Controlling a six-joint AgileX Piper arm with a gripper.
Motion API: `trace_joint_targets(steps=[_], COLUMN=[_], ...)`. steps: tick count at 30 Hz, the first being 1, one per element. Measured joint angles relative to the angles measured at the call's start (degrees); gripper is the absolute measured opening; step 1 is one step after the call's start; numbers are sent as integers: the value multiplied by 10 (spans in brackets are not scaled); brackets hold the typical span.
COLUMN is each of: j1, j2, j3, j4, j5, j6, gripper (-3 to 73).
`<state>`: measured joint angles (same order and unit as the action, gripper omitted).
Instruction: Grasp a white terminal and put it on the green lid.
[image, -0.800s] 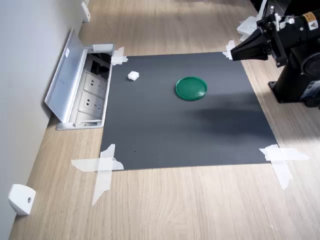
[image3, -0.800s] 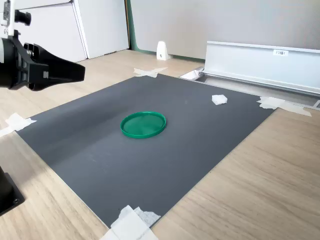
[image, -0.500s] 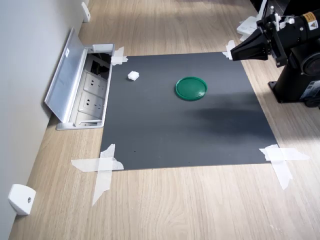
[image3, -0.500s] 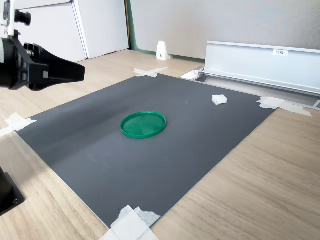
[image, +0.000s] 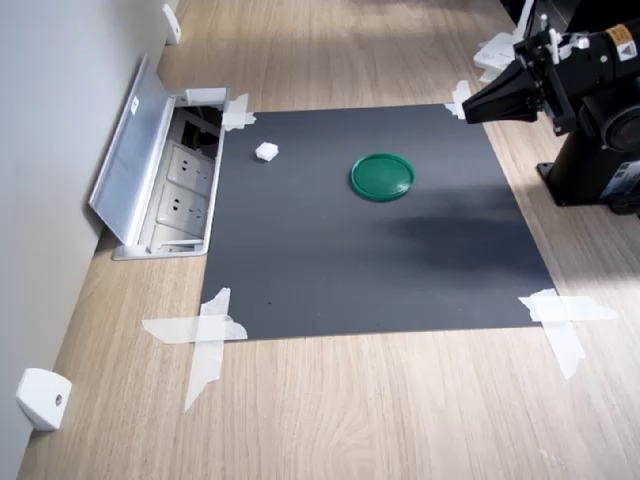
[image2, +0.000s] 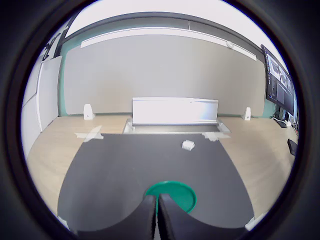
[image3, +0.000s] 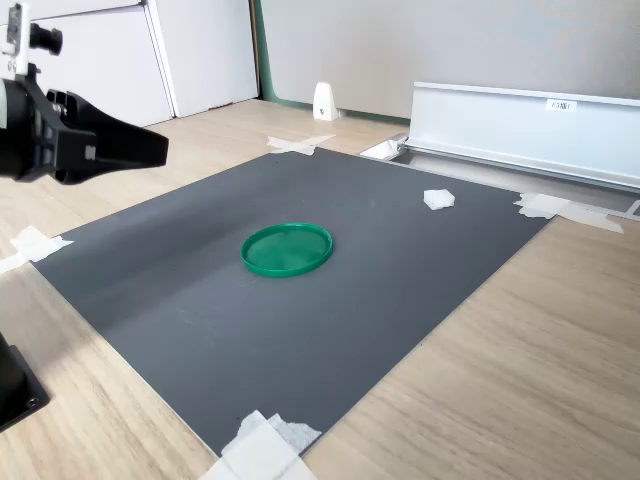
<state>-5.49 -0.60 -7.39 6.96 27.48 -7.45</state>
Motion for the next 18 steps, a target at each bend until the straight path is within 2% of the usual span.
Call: trace_joint_targets(steps=[3, 11, 14, 18], j1=[0, 0, 0, 0], j2=[17, 239, 325, 436], j3=[-31, -157, -215, -303], j4=[-14, -119, -134, -137], j5=[5, 23, 35, 70], j6=[0, 0, 0, -5], gripper=[-8, -8, -8, -8])
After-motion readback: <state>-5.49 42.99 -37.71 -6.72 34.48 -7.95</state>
